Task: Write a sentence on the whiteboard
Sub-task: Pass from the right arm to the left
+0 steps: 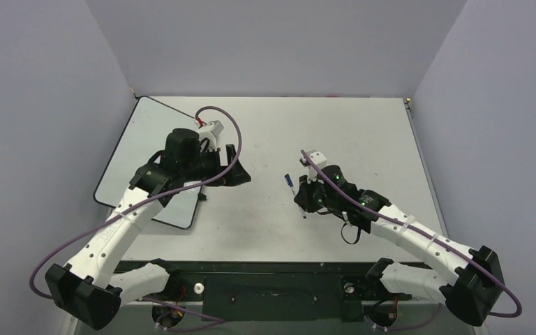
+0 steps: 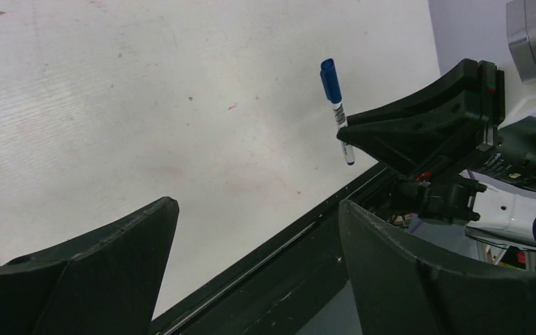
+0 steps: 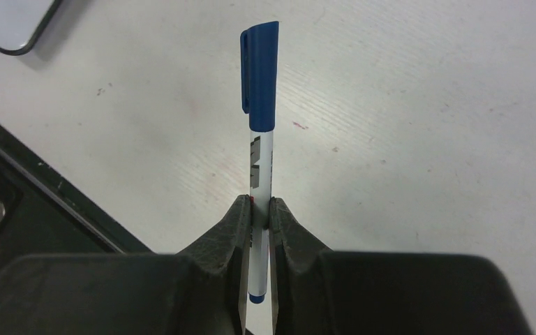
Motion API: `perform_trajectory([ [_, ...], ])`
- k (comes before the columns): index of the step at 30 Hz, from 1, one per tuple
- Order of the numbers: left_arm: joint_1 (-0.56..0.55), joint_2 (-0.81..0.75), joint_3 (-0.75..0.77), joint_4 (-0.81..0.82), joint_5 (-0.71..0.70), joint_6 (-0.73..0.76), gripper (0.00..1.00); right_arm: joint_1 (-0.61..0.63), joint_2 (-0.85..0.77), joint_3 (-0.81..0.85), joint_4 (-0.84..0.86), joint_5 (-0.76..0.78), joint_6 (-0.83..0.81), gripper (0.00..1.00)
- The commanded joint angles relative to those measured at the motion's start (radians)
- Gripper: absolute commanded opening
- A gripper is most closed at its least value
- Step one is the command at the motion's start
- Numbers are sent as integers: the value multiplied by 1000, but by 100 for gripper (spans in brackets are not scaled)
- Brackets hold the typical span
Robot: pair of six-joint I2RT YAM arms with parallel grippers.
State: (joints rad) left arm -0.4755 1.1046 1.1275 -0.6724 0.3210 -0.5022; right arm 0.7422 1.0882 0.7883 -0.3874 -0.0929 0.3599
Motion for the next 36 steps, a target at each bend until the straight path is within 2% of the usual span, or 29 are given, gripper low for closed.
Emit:
perform_trajectory([
  [1, -3, 19, 55, 87, 109, -49, 82, 38, -55, 47, 85, -55, -45, 0],
  [6, -5, 43, 59, 160, 180, -93, 78, 85, -74, 46, 106, -87, -68, 0],
  [9, -13, 67, 69, 166, 205, -99, 72, 110, -73, 56, 103, -83, -85, 0],
  [18, -66, 147, 64, 200, 231, -101, 69, 156, -63, 78, 106, -93, -121, 0],
  [30, -123, 223, 15, 314, 268, -129, 51, 176, -54, 98, 124, -126, -147, 0],
  [36, -144, 232, -7, 330, 272, -136, 32, 177, -45, 101, 130, -136, -154, 0],
])
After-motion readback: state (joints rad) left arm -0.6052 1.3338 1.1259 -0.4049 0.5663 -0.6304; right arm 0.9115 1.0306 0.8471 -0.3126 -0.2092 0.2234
